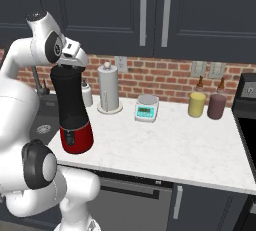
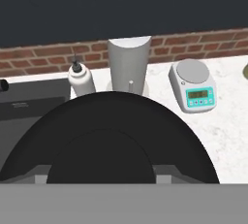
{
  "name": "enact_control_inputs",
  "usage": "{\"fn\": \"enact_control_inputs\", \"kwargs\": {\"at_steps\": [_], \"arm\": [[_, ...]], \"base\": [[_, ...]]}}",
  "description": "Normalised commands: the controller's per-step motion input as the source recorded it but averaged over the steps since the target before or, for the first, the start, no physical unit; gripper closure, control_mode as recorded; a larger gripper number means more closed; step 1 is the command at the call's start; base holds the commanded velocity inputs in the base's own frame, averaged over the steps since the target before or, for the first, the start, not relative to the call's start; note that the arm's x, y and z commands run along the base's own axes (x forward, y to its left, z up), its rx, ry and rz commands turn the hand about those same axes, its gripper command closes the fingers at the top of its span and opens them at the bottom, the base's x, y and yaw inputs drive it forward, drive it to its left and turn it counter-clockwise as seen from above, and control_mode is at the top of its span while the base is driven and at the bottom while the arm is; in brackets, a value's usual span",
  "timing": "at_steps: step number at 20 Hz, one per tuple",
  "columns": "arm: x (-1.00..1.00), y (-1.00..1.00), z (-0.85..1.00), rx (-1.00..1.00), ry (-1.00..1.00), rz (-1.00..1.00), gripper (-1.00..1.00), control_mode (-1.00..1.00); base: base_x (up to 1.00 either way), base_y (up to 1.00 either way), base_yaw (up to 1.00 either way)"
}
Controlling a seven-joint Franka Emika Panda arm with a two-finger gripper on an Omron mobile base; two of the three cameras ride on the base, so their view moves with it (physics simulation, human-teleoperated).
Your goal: Close the lid blender by securely placing the lid on top.
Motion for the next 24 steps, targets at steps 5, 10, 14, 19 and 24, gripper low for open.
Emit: {"fn": "enact_control_inputs", "kwargs": {"at_steps": [5,10,14,19,24], "arm": [[0.4,0.0,-0.66,0.0,-0.03,0.0,1.0,-1.0],[0.45,0.0,-0.62,0.0,-0.04,0.0,1.0,-1.0],[0.43,0.1,-0.61,0.0,-0.02,0.0,1.0,-1.0],[0.17,0.25,-0.63,0.0,0.0,0.0,1.0,-1.0],[-0.08,0.25,-0.51,0.0,0.02,0.0,1.0,-1.0]], "base": [[0.0,0.0,0.0],[0.0,0.0,0.0],[0.0,0.0,0.0],[0.0,0.0,0.0],[0.0,0.0,0.0]]}}
